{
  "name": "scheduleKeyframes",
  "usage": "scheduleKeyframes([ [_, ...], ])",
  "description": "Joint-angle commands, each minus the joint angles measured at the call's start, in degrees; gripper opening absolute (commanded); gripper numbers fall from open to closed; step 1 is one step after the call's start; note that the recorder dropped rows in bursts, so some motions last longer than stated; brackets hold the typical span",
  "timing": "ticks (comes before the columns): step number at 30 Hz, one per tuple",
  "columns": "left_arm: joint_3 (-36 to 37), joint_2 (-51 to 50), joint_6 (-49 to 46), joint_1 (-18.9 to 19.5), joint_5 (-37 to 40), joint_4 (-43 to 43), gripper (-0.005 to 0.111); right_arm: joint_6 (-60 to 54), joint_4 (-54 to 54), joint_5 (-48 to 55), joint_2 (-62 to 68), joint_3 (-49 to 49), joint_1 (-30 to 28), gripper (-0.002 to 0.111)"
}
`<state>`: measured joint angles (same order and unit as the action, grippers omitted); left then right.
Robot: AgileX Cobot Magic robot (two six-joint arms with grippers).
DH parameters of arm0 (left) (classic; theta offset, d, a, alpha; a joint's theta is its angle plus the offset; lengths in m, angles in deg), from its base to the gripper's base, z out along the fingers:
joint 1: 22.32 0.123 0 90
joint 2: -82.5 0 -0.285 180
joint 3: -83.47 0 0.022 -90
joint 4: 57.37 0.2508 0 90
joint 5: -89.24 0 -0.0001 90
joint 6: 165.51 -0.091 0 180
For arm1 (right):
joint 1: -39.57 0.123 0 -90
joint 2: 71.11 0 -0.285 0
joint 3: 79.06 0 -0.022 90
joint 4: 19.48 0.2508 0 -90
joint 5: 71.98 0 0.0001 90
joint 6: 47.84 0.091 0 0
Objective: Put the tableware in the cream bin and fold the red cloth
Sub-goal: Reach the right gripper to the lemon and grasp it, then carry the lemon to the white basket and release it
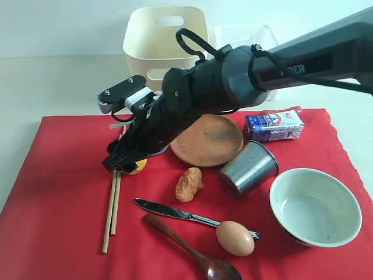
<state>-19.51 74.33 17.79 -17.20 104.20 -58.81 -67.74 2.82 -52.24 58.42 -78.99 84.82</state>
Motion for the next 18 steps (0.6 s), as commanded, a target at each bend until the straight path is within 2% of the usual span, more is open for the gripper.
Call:
scheduleKeyframes([
  [1,0.2,0.4,-0.1,0.0,-0.2,-0.4,0.003,0.0,0.2,-0.9,0.1,0.0,0.1,0.076],
  [10,0.2,0.4,-0.1,0.0,-0.2,-0.4,0.003,1.0,0.2,-3.5,2.1,0.0,0.1,0.074],
  [12,0.2,0.4,-0.1,0.0,-0.2,-0.4,0.003,1.0,0.2,-3.5,2.0,0.0,0.1,0.066],
  [18,0.2,0.4,-0.1,0.0,-0.2,-0.4,0.003,1.0,0.2,-2.4,1.6,0.0,0.1,0.027],
])
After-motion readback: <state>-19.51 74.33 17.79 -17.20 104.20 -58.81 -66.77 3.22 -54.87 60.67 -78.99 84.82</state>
